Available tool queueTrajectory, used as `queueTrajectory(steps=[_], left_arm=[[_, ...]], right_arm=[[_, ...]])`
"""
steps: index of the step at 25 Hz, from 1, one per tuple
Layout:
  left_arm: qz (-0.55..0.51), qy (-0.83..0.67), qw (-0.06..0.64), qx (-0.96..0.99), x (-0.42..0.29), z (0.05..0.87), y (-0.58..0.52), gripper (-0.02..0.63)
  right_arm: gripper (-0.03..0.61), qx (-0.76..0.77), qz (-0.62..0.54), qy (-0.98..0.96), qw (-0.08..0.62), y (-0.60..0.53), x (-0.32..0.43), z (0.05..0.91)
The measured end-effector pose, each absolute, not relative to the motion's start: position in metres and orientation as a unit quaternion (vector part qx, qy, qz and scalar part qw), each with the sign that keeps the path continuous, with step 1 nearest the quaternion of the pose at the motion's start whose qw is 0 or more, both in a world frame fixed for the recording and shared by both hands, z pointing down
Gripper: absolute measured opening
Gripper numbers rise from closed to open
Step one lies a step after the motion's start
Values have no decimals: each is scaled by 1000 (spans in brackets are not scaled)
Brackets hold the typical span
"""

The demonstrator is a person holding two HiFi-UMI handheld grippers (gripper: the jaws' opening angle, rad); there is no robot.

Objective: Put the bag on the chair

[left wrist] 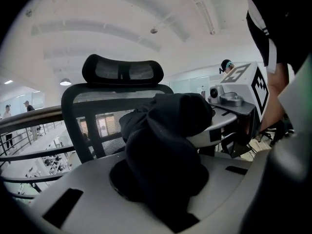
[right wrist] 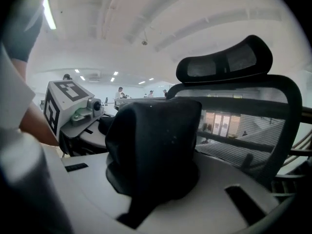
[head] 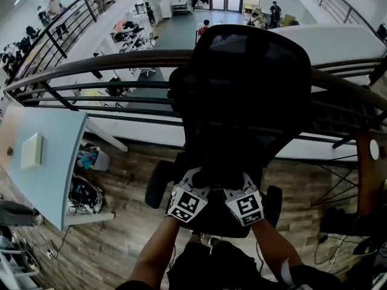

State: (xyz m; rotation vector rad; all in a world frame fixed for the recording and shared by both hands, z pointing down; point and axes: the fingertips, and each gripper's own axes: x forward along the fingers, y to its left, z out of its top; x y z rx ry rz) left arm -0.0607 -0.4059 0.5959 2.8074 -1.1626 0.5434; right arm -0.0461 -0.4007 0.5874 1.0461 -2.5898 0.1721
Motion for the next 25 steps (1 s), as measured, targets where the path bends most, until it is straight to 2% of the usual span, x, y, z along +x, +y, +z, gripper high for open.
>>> queueTrajectory(steps=[25], left_arm=[[214, -324, 96, 916, -56, 737, -453, 78]], right_arm=[[41, 379, 114, -890, 228, -448, -41, 726]])
